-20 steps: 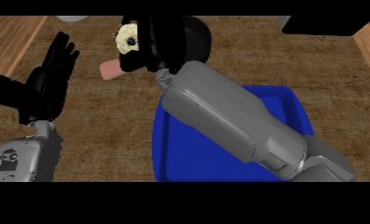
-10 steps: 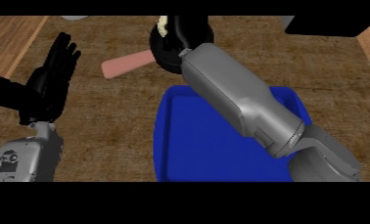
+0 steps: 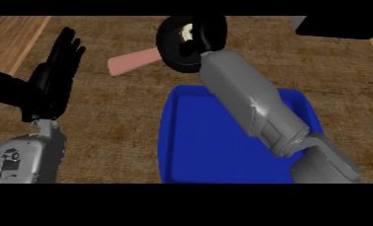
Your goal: Pick the cupcake from the tray and place it in the pot
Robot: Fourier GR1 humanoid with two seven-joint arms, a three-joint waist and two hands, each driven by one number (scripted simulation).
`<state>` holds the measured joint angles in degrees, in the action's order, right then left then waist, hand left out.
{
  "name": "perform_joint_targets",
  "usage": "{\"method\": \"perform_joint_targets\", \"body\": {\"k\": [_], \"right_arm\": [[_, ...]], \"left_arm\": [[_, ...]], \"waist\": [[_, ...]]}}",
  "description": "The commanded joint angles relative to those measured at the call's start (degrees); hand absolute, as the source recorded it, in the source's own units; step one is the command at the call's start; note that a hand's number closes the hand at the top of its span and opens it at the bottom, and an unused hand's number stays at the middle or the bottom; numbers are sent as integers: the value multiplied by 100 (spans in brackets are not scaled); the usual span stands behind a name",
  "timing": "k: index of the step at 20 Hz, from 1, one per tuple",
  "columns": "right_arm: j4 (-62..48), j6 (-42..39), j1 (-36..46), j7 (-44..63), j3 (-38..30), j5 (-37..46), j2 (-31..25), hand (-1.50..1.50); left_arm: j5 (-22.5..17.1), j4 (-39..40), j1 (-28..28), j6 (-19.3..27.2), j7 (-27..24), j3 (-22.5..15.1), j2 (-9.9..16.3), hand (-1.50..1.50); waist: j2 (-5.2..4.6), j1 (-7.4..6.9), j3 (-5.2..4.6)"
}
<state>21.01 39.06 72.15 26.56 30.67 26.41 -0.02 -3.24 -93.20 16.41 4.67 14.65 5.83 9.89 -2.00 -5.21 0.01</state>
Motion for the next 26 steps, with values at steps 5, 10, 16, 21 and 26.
{"method": "perform_joint_targets", "body": {"k": [5,10,16,21,26], "right_arm": [[222,-466,-263,-1640,-1050,-1270,2,-150],[659,-113,-587,-2856,-1843,-2088,2,-150],[521,-623,-676,-3899,-2751,-2859,2,-150],[91,-1494,-770,-4578,-3139,-3066,-529,-150],[-178,-2239,-700,-4807,-3348,-3145,-982,-150]], "left_arm": [[-96,-84,-131,-154,21,20,75,0],[31,129,-97,-17,-248,-18,-72,0],[128,-93,-61,206,171,-42,-108,0],[-77,-55,-54,35,193,246,131,0],[160,129,-4,166,8,169,71,0]], "waist": [[-14,-97,10],[-45,-9,12],[67,190,11],[104,299,4],[125,373,3]]}}
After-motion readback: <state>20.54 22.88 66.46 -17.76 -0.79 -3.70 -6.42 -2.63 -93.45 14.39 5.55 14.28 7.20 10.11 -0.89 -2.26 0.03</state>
